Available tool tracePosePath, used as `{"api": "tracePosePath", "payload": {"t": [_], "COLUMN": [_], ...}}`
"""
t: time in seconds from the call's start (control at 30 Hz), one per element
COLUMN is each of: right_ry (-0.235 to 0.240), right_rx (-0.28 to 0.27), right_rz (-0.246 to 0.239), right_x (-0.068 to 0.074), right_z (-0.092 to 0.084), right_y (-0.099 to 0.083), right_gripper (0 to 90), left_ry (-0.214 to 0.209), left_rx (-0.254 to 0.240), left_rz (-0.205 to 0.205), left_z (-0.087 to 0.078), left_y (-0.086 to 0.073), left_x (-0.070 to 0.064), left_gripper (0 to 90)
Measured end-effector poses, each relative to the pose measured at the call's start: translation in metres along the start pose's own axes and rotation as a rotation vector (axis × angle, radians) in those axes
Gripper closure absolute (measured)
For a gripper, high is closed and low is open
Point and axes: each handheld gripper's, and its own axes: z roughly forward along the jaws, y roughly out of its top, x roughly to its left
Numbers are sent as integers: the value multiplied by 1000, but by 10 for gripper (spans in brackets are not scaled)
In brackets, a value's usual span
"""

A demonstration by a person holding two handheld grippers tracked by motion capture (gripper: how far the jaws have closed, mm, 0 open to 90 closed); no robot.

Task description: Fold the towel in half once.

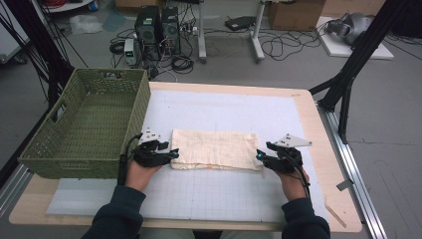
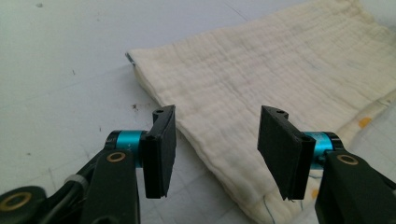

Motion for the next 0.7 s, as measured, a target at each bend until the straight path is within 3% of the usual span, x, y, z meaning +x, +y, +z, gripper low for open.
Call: {"api": "tracePosePath", "payload": {"t": [0.27,0.43,0.53,0.7], "right_ry": [9,9,13,16], "right_rx": [2,8,4,0], "right_rz": [-11,-19,-16,-12], "right_x": [3,4,4,3], "right_z": [-8,-7,-8,-10], "right_y": [-6,-7,-7,-6], "right_gripper": [493,493,494,501], "left_ry": [-22,-43,-42,-46], "left_rx": [14,30,18,-25], "left_rz": [-12,11,35,42], "left_z": [-4,-3,-3,-8], "left_y": [-14,-15,-15,-12], "left_x": [-4,-8,-10,-13], "left_gripper": [620,743,848,867]}}
